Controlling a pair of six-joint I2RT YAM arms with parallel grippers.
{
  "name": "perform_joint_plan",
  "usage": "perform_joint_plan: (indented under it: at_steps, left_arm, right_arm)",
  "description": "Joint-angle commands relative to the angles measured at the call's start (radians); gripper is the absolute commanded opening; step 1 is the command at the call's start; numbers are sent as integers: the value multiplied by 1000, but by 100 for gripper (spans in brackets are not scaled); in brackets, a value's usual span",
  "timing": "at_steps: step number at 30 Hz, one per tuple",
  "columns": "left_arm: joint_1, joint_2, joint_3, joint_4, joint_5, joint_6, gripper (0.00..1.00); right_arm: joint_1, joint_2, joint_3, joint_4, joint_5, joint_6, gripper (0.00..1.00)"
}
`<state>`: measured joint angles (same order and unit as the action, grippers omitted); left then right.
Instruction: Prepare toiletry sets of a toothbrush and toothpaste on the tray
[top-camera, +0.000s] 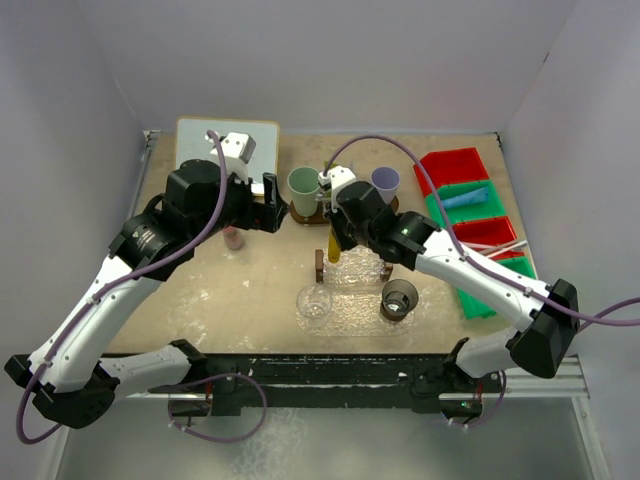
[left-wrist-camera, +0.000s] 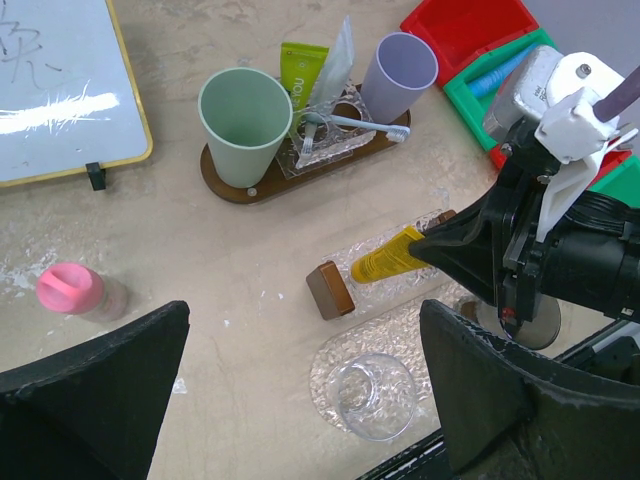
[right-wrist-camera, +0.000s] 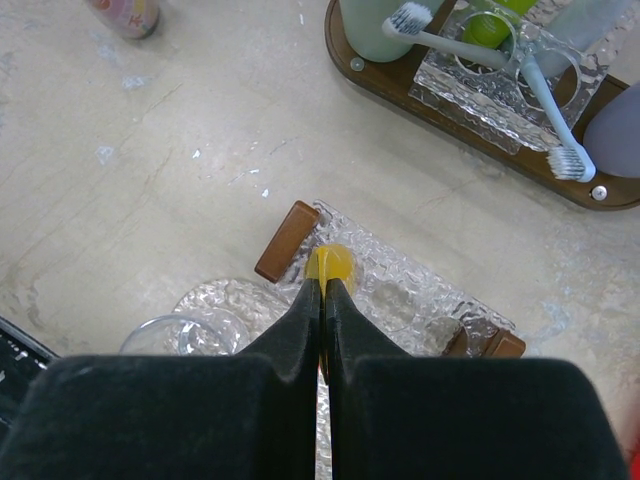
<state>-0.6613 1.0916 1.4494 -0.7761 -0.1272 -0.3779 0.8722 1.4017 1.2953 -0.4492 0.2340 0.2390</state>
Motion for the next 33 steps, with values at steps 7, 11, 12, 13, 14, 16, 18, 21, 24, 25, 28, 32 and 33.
perform_joint_plan:
  at_steps: [7, 11, 12, 13, 14, 16, 18, 21, 24, 25, 28, 32, 33]
  left_arm:
    - [5, -18, 25, 22, -22, 11, 93]
    - [5, -22, 16, 23, -20, 2, 93]
    - [6, -22, 10, 25, -14, -3, 93]
    - [6, -22, 7, 29, -10, -5, 93]
    - [5, -22, 6, 30, -6, -7, 93]
    - [5, -17, 9, 33, -3, -6, 93]
    - [6, -10, 18, 32, -2, -3, 93]
    - [6, -3, 26, 31, 5, -3, 93]
    - [6, -5, 26, 28, 6, -2, 93]
    - [6, -7, 26, 25, 4, -3, 93]
    - [5, -10, 23, 24, 0, -5, 93]
    - [6, -12, 22, 24, 0, -7, 93]
    - [6, -12, 23, 24, 0, -7, 93]
  right_arm:
    - [7, -26, -28, 33, 34, 13, 0]
    - [6, -44, -76, 86, 37, 0, 0]
    - [7, -41, -83, 96, 36, -4, 0]
    - [7, -35, -86, 104, 37, -7, 0]
    - [7, -28, -88, 113, 40, -8, 0]
    - [7, -18, -90, 125, 43, -8, 0]
    - [6, -17, -106, 151, 51, -7, 0]
    - [7, -13, -129, 182, 62, -8, 0]
    - [7, -1, -141, 198, 63, -13, 0]
    - [7, 4, -143, 201, 67, -11, 0]
    - [6, 12, -148, 199, 76, -6, 0]
    - [7, 11, -179, 226, 77, -1, 0]
    - [7, 14, -180, 226, 81, 0, 0]
